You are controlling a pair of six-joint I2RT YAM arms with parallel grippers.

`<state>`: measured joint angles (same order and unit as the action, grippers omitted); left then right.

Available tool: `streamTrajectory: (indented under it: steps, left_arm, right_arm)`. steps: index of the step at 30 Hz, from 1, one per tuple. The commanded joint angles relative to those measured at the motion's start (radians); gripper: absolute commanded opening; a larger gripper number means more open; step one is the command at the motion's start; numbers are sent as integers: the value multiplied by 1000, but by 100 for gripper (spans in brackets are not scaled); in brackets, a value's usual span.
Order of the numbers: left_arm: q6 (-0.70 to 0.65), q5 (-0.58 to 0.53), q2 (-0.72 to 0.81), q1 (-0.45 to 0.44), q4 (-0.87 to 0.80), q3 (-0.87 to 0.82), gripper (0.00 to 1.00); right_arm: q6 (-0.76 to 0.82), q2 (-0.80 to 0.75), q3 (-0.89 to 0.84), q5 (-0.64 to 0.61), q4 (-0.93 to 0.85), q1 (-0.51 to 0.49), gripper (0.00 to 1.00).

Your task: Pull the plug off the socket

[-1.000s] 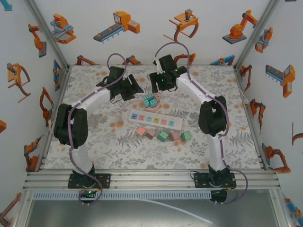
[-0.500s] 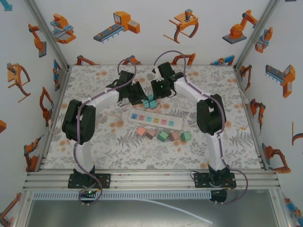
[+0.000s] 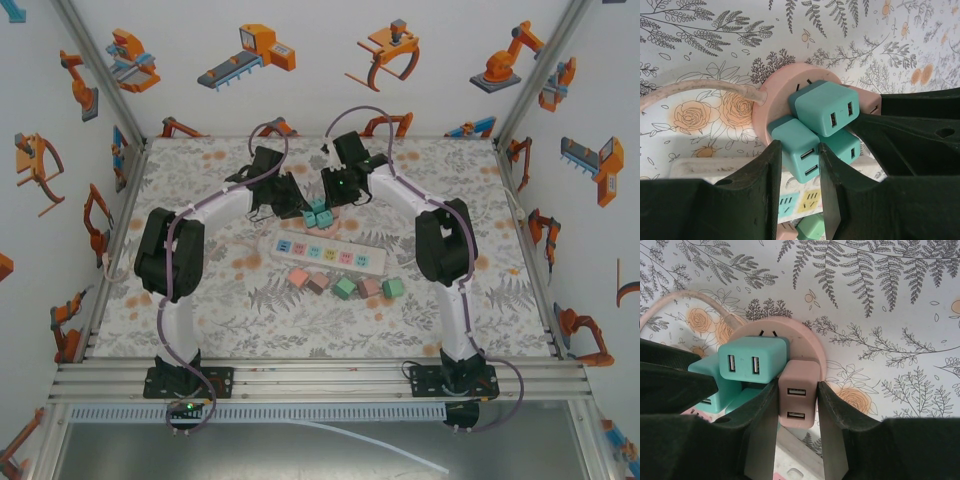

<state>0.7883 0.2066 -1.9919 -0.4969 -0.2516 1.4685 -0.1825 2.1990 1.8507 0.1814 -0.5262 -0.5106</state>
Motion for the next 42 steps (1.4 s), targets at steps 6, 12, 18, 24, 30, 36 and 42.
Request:
streamTrajectory:
  steps: [6, 12, 18, 24, 30, 36, 42]
  left_arm:
    - [-24, -129, -94, -51, -95, 12, 34]
    - [-19, -201, -121, -88, -96, 23, 34]
    - [-9, -263, -136, -89, -105, 23, 32]
    - [6, -300, -154, -89, -105, 13, 32]
    - [18, -306, -166, -89, -96, 20, 31]
    - [29, -395, -186, -95, -76, 9, 29]
    - [26, -388, -233, -118, -62, 24, 28]
  right_arm:
    - [-41, -43, -3, -1, 17, -38, 17]
    - [45, -47, 39, -217, -55, -124, 11]
    - [-45, -50, 50, -82, -56, -103, 11]
    - [-200, -84, 56, 13, -36, -34, 10]
    - [-65, -96, 73, -186, -98, -84, 7]
    - [-101, -116, 66, -84, -79, -93, 6]
    - [-46, -107, 112, -191, -128, -110, 3]
